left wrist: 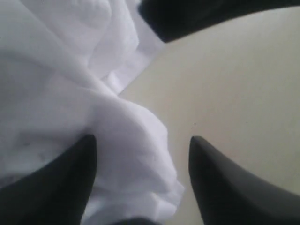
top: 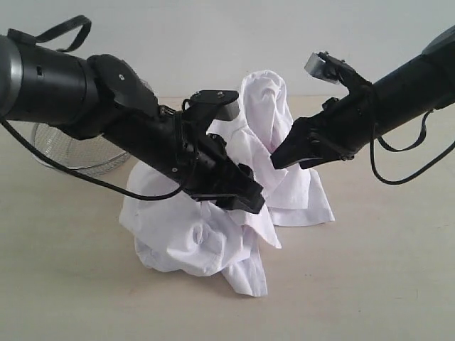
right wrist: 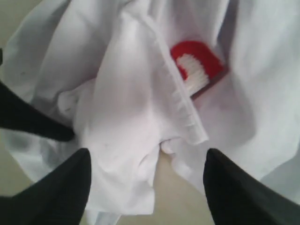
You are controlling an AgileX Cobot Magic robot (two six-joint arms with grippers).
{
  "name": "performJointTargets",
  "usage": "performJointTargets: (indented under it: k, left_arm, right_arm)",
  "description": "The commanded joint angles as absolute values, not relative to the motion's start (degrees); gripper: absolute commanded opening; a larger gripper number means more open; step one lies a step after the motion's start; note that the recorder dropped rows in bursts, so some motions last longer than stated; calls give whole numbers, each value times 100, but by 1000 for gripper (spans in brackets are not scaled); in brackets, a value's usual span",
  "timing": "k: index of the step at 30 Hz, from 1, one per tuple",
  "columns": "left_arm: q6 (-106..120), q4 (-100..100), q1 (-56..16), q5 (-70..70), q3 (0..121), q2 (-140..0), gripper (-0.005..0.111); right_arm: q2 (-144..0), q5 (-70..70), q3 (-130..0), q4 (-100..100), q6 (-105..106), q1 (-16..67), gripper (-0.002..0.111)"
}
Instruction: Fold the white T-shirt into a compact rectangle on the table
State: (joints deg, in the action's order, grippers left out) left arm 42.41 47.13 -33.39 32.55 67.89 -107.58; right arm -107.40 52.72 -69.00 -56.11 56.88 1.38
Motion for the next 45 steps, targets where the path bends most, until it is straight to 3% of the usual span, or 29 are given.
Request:
performJointTargets:
  k: [1,9,13,21,23,25,27,33,45]
  left_arm:
    - [2737,2898,-3374,3206,6826,-10210,56]
    - [2033,2155,-3166,3059,6826,-9969,56]
    - [2007,2155,-2965,3342,6826,-9969,56]
    - [1705,1814,-2543,3988,6826,-9855,55]
    - [1586,1682,-2503,3988,6826,-9724,55]
    - [1563,1687,-2450,3988,6826,-9528,55]
    - [1527,1670,-2379,3953,6826,-9321,55]
    - [1410,1458,-2056,3941,6720,-8904,52]
    - [1365,1455,-1958,3771,6067,-8639,52]
  right_arm:
    - [-10733,5928,-6897,-5760,5750,135,62]
    - [-10813,5704,-6869,-5801,5761,949,62]
    - [-10930,4585,-6869,-5176,5240,1473,62]
    - [-11177,4212,-6869,-4716,4787,1536,61]
    - [-11250,4163,-6869,-4727,4708,1536,49]
    - [-11260,4163,-6869,-4734,4695,1536,28]
    - [-11247,4151,-6885,-4780,4826,1550,-1]
    - [-10879,4120,-7395,-5097,4851,1550,0]
    - [-11415,4024,-10109,-5279,4747,1550,0]
